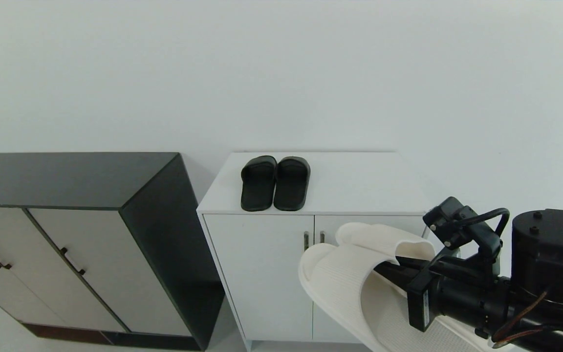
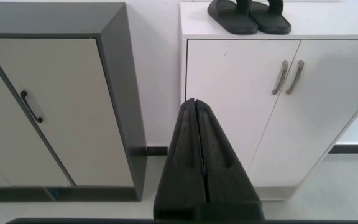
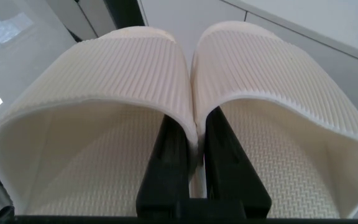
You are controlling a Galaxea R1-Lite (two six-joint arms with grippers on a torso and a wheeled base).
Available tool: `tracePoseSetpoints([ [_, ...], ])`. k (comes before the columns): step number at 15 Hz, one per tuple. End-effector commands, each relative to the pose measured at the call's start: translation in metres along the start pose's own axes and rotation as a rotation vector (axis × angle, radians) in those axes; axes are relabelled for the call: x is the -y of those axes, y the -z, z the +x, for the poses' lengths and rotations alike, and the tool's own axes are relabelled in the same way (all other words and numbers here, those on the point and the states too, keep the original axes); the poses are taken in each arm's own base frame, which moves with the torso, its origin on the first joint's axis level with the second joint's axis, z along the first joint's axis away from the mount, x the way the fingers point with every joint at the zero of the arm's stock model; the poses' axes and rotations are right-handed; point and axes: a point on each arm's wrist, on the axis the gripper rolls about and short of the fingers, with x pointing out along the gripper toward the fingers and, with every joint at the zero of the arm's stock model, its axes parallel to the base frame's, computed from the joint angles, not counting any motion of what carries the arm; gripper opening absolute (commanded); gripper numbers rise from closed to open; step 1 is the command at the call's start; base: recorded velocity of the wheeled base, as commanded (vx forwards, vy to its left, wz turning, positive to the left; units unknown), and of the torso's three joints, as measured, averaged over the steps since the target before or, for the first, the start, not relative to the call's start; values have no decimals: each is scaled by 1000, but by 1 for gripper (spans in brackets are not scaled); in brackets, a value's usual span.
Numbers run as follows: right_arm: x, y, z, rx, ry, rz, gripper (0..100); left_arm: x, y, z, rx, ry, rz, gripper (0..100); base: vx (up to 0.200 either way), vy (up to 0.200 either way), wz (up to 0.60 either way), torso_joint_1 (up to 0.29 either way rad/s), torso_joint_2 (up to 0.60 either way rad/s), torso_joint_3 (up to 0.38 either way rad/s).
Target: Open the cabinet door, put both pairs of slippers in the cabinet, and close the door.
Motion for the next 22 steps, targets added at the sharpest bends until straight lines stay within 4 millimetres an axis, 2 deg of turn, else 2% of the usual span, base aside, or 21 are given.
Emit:
tracePoseSetpoints([
  [1,0,1,1,-4,-1,0,0,0,0,0,0,0,-1,0,0,0,0,0,0,0],
  [12,-1,11,2,-48,-51,-5,0,0,0,0,0,-2,4,0,0,0,0,0,0,0],
  [16,-1,8,-1,-32,-45,-4,0,0,0,0,0,-2,7,0,0,0,0,-139,316,170],
  [17,-1,8,0,-34,-44,-4,0,0,0,0,-2,-2,4,100,0,0,0,-178,393,222],
  [22,0,7,-3,-28,-43,-5,0,0,0,0,-2,0,7,100,0,0,0,-216,517,290],
])
